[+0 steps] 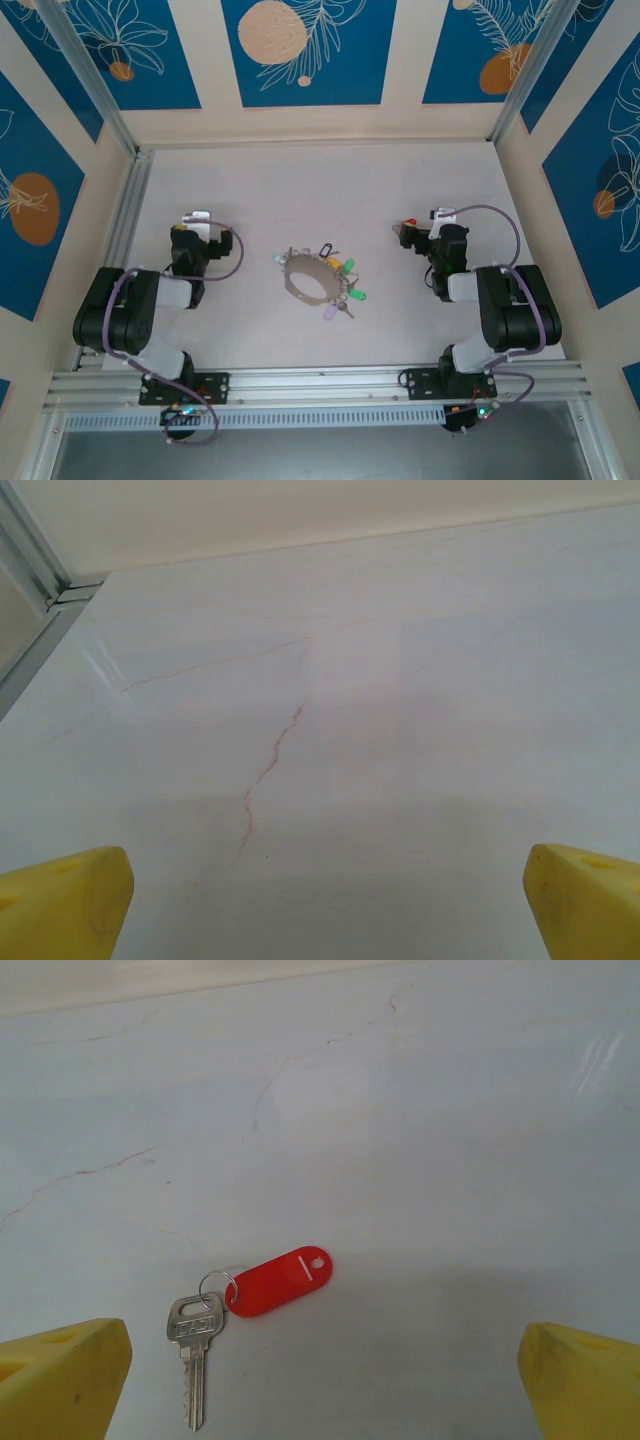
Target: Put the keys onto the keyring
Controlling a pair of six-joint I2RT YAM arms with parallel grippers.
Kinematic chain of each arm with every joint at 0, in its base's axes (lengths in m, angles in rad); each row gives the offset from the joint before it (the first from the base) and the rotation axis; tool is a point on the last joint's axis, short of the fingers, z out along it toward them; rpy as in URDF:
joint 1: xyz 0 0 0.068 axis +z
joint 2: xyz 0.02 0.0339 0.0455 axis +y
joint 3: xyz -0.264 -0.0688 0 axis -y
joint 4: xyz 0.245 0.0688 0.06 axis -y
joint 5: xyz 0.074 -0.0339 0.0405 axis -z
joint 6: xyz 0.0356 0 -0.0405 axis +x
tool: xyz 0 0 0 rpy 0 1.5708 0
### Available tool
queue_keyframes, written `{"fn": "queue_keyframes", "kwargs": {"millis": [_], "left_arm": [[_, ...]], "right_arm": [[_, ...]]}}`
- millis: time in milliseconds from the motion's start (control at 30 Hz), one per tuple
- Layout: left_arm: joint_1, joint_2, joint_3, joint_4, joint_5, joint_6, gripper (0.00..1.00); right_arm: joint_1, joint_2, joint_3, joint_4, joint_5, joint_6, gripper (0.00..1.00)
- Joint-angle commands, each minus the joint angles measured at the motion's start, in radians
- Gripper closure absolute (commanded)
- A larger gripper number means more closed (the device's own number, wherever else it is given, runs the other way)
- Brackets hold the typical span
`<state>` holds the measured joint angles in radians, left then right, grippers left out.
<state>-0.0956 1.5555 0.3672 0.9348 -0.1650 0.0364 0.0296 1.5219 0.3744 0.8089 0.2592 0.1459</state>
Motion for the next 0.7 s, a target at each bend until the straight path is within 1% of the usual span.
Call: {"fn": "queue_keyframes", "kwargs": {"millis": [0,667], "left_arm": [[0.009,0.005,0.003,0.009,0.024,0.005,0.0],[0.015,0.006,0.005,0.005,0.034,-0.001,0.0]], "right_arm": [[-0.005,-0.002,0.017,0.041,0.019,0.0,0.01],[-0.005,-0.003,0.017,0.042,0.018,0.0,0.01]]}}
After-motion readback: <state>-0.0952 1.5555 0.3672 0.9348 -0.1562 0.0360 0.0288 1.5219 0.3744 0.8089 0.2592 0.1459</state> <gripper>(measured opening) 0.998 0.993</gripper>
